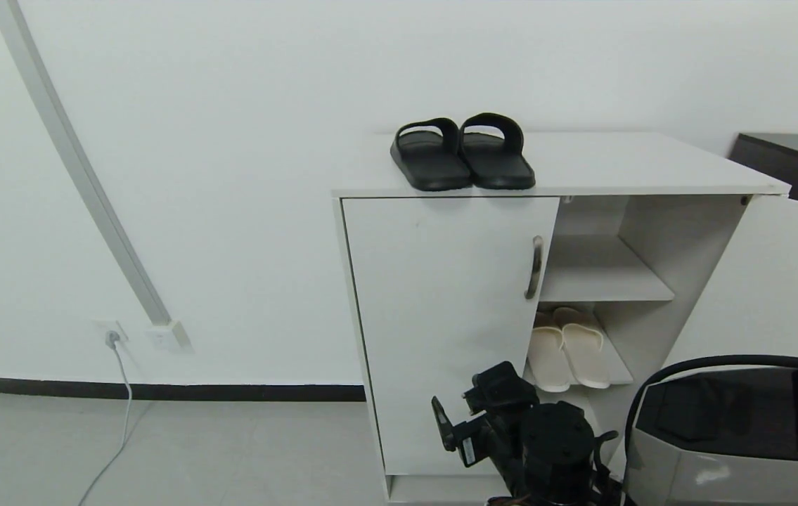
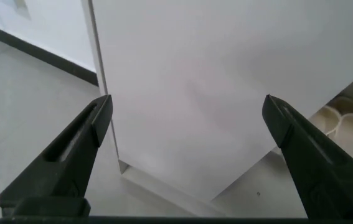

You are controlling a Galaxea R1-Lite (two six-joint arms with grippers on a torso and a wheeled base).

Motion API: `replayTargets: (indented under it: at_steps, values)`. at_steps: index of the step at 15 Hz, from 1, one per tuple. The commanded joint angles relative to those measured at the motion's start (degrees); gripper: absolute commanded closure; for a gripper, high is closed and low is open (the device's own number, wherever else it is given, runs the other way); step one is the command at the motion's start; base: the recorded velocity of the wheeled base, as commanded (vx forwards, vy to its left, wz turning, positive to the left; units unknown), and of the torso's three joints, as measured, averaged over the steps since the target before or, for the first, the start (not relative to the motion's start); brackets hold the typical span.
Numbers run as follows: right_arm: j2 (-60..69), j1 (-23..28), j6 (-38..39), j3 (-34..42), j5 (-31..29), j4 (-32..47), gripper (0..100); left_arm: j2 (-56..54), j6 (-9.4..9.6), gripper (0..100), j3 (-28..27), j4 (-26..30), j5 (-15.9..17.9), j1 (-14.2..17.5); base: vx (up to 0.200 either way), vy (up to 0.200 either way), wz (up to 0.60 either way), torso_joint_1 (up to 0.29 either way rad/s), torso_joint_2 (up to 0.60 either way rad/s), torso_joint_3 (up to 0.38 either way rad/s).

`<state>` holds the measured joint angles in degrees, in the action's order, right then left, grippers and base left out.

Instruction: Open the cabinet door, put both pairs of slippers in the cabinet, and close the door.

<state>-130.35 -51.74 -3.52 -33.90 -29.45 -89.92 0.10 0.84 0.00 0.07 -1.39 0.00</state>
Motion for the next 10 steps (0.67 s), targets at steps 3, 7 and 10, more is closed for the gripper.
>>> replayTargets:
  at_steps: [3, 7, 10]
  values:
    - [-0.1, 0.1, -0.1, -0.1, 0.0, -0.1, 0, 0.0, -0.05, 100, 0.0, 0.0, 0.0, 0.0, 0.000, 0.000, 0.00, 0.141, -0.46, -0.323]
    - [-0.2, 0.1, -0.1, -0.1, 0.0, -0.1, 0, 0.0, -0.05, 100, 0.0, 0.0, -0.1, 0.0, 0.000, 0.000, 0.00, 0.168, -0.48, -0.316]
    - [-0.2, 0.1, -0.1, 0.0, 0.0, -0.1, 0, 0.0, -0.23, 100, 0.0, 0.0, -0.2, 0.0, 0.000, 0.000, 0.00, 0.194, -0.50, -0.307]
